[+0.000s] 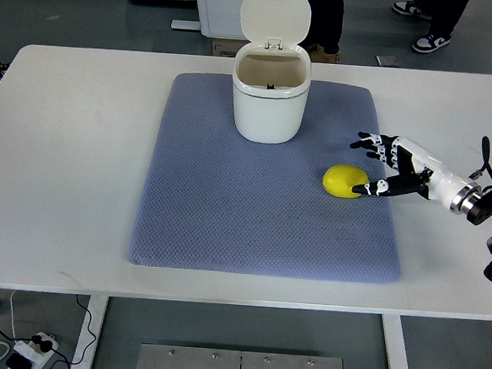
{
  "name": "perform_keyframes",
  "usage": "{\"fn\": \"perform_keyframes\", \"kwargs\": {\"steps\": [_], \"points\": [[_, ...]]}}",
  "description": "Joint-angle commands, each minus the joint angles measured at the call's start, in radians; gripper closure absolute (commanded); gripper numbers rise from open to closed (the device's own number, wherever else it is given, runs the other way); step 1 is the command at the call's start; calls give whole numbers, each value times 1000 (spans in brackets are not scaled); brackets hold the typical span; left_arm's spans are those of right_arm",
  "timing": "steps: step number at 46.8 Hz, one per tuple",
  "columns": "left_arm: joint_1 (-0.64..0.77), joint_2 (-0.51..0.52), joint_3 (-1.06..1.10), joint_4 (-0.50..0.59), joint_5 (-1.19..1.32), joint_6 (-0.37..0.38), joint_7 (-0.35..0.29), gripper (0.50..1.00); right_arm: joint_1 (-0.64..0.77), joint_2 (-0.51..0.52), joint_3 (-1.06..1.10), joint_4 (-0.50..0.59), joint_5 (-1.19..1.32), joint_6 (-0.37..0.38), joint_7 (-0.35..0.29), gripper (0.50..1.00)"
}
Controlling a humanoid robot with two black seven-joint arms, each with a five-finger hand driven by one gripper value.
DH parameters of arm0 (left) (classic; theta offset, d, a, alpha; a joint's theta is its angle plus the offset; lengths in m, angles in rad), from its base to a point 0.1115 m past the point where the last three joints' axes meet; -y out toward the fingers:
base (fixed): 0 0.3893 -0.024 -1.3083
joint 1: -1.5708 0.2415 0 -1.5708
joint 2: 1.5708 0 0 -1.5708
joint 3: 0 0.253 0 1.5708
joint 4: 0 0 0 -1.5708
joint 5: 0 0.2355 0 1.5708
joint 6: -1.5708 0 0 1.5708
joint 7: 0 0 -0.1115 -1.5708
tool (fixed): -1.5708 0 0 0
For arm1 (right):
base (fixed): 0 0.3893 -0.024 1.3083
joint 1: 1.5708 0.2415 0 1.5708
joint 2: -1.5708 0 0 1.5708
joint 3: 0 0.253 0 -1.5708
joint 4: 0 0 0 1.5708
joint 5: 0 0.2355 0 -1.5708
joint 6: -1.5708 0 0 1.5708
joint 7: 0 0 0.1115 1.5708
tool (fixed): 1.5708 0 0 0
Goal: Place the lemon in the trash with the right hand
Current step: 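Lower the right hand around the yellow lemon and close fingers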
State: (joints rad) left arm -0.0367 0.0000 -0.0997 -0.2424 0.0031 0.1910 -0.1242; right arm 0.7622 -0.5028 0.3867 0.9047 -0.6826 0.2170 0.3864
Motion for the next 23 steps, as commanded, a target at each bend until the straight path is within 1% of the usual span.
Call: {"fn": "perform_keyframes", "kwargs": {"steps": [1,18,23], "points": [[1,0,0,0,0,-1,0,500,-1,1,-2,0,-2,-1,0,511],[0,0,0,0,0,1,0,500,-9,9,-39,-3,-32,-2,0,515],[0,0,0,0,0,-1,0,500,-7,9,-39,-4,-32,-22,0,517]]}}
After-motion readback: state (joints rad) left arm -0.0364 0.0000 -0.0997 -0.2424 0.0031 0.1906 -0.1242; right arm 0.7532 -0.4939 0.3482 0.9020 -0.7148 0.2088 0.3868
